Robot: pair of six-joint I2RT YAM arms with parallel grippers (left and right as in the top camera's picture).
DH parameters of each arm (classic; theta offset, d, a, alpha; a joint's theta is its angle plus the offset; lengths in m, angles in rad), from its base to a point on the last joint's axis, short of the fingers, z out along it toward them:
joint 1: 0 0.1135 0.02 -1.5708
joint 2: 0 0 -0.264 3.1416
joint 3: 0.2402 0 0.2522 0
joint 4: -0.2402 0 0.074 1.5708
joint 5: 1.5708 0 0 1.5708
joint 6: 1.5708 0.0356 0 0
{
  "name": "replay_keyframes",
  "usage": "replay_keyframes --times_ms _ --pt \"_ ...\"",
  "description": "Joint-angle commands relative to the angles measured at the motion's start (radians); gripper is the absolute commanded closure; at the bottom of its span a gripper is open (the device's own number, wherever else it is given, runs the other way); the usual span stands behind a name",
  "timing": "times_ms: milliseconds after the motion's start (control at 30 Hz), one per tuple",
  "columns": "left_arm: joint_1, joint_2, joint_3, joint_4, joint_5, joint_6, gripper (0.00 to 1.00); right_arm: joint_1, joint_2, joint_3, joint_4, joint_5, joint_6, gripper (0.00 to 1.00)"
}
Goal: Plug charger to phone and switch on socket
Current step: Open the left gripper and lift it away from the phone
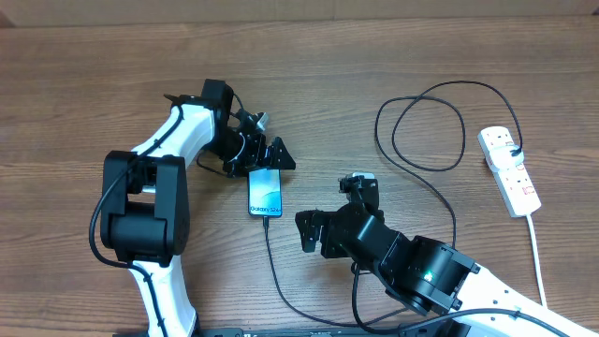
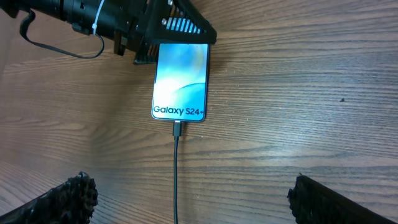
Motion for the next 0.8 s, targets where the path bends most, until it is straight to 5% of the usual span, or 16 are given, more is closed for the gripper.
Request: replay_keyframes --times_ms 0,767 --pt "-0.003 0.129 -0.068 0.026 -0.438 -0.030 0.00 -0.002 0.014 0.003 0.004 0.000 0.004 0.00" --pt "-0.073 0.129 -0.068 0.045 -0.563 -0.147 0.00 -0.002 0.035 0.003 0.008 0.000 0.004 0.00"
